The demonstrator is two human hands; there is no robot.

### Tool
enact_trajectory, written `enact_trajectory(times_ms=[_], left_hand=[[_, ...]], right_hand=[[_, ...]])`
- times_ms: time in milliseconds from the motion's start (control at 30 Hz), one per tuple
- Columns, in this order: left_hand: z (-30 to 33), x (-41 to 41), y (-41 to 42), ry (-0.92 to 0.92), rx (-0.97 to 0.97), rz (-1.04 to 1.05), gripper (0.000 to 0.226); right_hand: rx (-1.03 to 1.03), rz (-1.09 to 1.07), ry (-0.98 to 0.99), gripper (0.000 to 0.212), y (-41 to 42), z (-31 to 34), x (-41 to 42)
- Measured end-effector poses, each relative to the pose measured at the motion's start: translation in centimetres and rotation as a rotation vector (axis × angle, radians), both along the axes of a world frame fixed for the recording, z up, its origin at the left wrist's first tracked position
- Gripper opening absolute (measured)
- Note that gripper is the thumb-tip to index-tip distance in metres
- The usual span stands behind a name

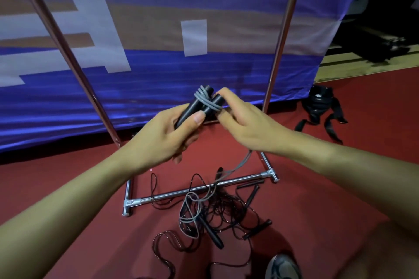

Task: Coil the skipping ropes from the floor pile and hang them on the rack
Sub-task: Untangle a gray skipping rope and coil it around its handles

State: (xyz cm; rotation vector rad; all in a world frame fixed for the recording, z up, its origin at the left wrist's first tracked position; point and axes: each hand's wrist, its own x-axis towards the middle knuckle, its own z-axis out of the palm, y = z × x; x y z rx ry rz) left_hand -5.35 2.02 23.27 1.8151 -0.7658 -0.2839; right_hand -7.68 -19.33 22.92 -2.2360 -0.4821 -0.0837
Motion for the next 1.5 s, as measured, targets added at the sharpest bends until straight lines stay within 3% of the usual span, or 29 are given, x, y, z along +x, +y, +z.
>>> enact_trajectory(times_ms=[167, 233, 333, 433, 633, 767, 833, 967, 1067, 1200, 1433, 1500], left_hand=[[0.0, 0.4, -0.2, -0.002, -0.009, 0.034, 0.027], [-0.3, 0.8, -0.2, -0.047, 0.009, 0.081, 0.027], [-1.1, 1.4, -0.4, -0.178, 0.131, 0.206, 0.029], [-1.7, 2.3, -0.1, -0.255, 0.301, 0.311, 0.037], [-2.3, 2.0, 0.0, -0.425, 0.488, 0.286, 0.041], [-2.4, 1.7, 0.0, -0.409, 0.546, 0.214, 0.035], [-2.2, 1.3, 0.0, -0.449, 0.598, 0.193, 0.035], [-2.5, 1.0, -0.5, -0.313, 0.656, 0.136, 0.027], [-2.3, 1.5, -0.6, -0.361, 0.736, 0.164, 0.029], [-2.0, 1.5, -0.6, -0.439, 0.799, 0.143, 0.026], [-2.5, 0.1, -0.9, -0.572, 0.808, 0.088, 0.021], [-2.7, -0.4, -1.1, -0.63, 0.816, 0.09, 0.025]], right_hand=[[-0.071, -0.075, -0.144, 0.006, -0.1, 0.1, 0.3], [-0.06, -0.129, -0.17, 0.014, 0.2, 0.3, 0.5], [-0.17, -0.167, -0.035, 0.029, 0.8, 0.3, 0.6], [-0.3, -0.146, 0.136, 0.029, 1.5, 0.3, 0.3], [-0.574, -0.135, 0.048, 0.028, 0.9, 0.3, -0.2], [-0.493, -0.063, 0.095, 0.028, 0.0, 0.5, -0.4], [-0.566, -0.051, 0.078, 0.028, -0.1, 0.8, -0.7], [-0.824, -0.116, -0.107, 0.031, 0.6, 0.7, -0.9], [-0.741, -0.165, -0.047, 0.029, 1.2, 0.6, -1.1], [-0.291, -0.084, 0.373, 0.028, 1.1, -0.3, -1.2], [-0.197, -0.207, 0.497, 0.034, 1.0, -1.3, -0.2], [-0.065, -0.229, 0.574, 0.031, 1.1, -1.1, 0.2]])
